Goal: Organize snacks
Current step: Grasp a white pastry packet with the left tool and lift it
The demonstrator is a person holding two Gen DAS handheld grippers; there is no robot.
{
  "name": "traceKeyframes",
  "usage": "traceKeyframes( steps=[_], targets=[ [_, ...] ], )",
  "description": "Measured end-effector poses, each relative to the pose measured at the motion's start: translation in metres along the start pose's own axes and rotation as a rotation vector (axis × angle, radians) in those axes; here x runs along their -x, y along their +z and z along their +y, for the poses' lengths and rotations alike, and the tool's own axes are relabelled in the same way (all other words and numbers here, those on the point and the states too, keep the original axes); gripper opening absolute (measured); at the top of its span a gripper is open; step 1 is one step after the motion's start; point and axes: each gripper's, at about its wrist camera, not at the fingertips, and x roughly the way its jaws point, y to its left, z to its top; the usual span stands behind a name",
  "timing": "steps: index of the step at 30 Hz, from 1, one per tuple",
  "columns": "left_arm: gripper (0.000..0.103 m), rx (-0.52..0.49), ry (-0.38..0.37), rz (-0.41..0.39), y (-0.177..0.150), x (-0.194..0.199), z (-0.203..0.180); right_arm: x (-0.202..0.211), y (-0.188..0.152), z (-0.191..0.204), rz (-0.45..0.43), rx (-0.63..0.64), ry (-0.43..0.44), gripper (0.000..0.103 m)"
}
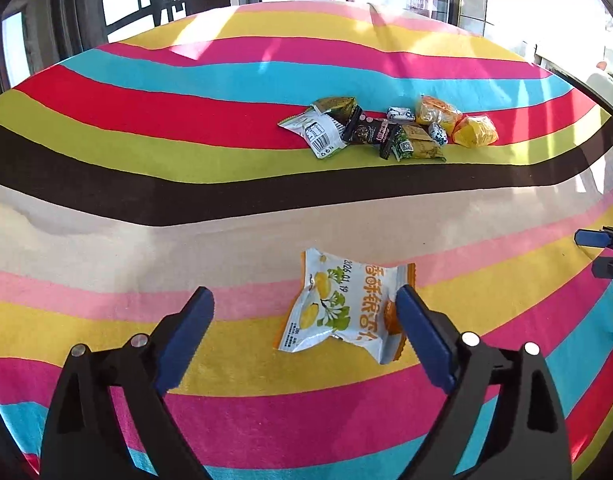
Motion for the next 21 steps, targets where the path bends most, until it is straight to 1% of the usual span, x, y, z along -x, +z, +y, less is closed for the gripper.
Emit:
traceKeyframes(
  steps=[3,5,6,7,8,9,10,14,17,19,21],
  targets=[
    [0.092,-0.045,-0.042,0.007,0.002,-0.01,-0.012,0.001,0.0,0.001,0.002,0.001,-0.001,0.088],
    [0.092,-0.067,-0.048,0.026,0.003,-0.014,-0.015,0.0,0.001,0.0,0.004,0.002,0.0,0.088],
    [0.09,-0.068,-0.062,0.03,0.003,-0.016,-0.016,0.0,0.001,0.0,0.004,0.002,0.0,0.088],
    [0.069,-0.069,-0.086,0.049,0.002,-0.02,-0.016,0.0,0.001,0.0,0.005,0.003,0.0,0.088],
    [0.062,-0.061,-0.095,0.058,0.002,-0.022,-0.014,0.0,0.001,0.001,0.005,0.004,-0.001,0.088],
    [0.05,-0.052,-0.085,0.056,0.003,-0.021,-0.012,0.0,0.001,0.001,0.005,0.006,-0.004,0.088],
    [0.045,-0.044,-0.079,0.054,0.004,-0.021,-0.01,0.0,0.001,0.001,0.006,0.007,-0.006,0.088],
    [0.043,-0.024,-0.093,0.05,0.005,-0.017,-0.007,0.0,0.0,0.003,0.007,0.011,-0.015,0.088],
    [0.046,-0.026,-0.1,0.052,0.005,-0.017,-0.007,-0.002,0.002,0.008,0.026,0.03,-0.033,0.088],
    [0.047,-0.035,-0.089,0.053,0.006,-0.016,-0.009,-0.008,0.012,0.012,0.039,0.046,-0.04,0.088],
    [0.047,-0.042,-0.081,0.055,0.006,-0.017,-0.01,-0.017,0.029,0.021,0.029,0.073,-0.07,0.088]
  ],
)
